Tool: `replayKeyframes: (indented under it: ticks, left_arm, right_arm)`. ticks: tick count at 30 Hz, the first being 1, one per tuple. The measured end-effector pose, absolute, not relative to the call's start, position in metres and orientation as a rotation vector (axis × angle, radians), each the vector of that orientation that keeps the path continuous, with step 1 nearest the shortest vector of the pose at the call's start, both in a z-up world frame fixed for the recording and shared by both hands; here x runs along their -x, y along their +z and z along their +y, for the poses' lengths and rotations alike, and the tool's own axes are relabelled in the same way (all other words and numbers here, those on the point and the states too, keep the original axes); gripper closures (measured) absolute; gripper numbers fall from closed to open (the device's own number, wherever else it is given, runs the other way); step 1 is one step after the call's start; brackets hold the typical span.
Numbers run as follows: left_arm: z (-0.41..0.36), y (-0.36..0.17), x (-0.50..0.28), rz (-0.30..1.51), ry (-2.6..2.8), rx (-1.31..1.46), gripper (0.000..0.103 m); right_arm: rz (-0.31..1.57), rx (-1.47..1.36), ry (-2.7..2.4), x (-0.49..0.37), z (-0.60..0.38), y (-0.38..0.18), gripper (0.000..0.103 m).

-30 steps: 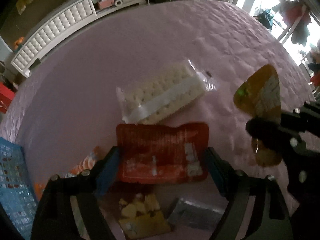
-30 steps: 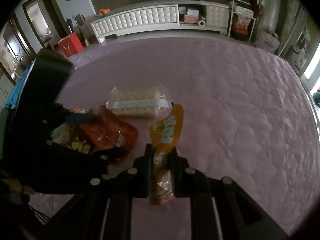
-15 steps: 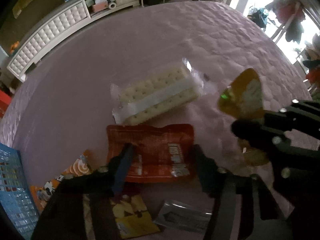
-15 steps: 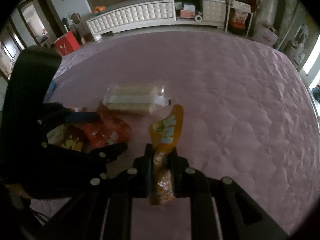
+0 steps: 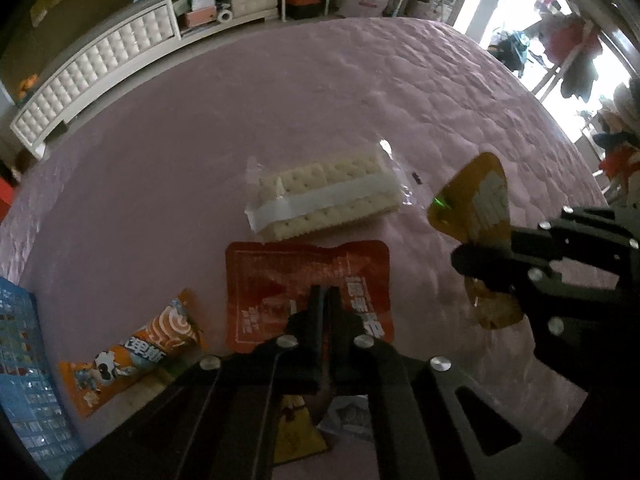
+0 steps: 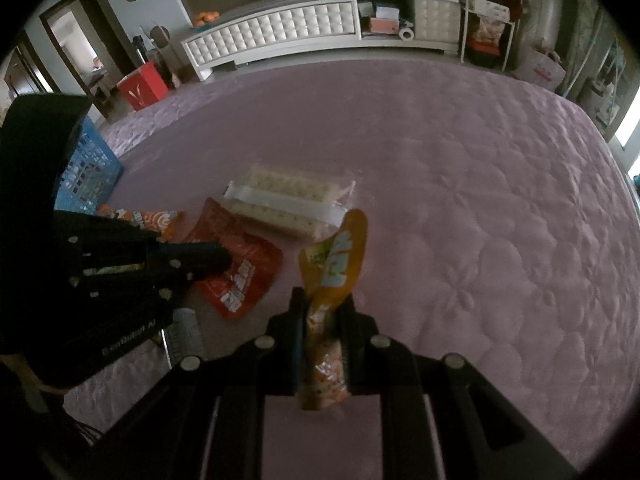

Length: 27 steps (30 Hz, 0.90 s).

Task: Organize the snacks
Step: 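Grasp the orange-yellow pouch with right tool while left grasps the red bag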

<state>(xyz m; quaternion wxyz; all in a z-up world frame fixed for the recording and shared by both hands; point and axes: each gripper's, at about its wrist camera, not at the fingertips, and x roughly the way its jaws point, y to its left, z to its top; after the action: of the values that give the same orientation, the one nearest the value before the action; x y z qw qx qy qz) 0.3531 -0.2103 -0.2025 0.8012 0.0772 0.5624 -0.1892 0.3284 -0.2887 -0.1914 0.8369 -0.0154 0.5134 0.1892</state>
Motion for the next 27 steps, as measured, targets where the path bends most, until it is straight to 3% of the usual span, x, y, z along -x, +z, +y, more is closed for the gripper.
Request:
replayKeyframes:
  ticks: [13, 14, 15, 16, 19, 21, 27]
  left_arm:
    - [-0.202, -0.166, -0.337, 1.086, -0.471, -0.141, 0.103]
    - [-0.198, -0.167, -0.339, 1.096, -0.460, -0.152, 0.092]
    - [-0.194, -0.167, -0.341, 1.102, -0.444, -0.157, 0.069]
    - [-0.191, -0.167, -0.342, 1.101, -0.422, -0.162, 0.061]
    - [-0.180, -0.167, -0.349, 1.102, -0.410, -0.162, 0.052]
    - [-0.172, -0.168, -0.352, 1.111, -0.409, -0.172, 0.038]
    - [-0.172, -0.188, -0.361, 1.164, -0.467, -0.193, 0.038]
  right_arm:
    - [1.045, 0.041, 0.420, -0.319, -0.284, -0.184, 0.084]
    - [1.045, 0.040, 0.418, -0.319, -0.285, -0.184, 0.084]
    - [1.044, 0.039, 0.418, -0.319, -0.286, -0.184, 0.084]
    - [1.045, 0.038, 0.418, -0.319, -0.286, -0.185, 0.084]
    - [1.044, 0.032, 0.428, -0.320, -0.284, -0.184, 0.084]
    - [1.043, 0.037, 0.437, -0.321, -0.283, -0.184, 0.084]
    - [1.051, 0.048, 0.439, -0.322, -0.281, -0.185, 0.084]
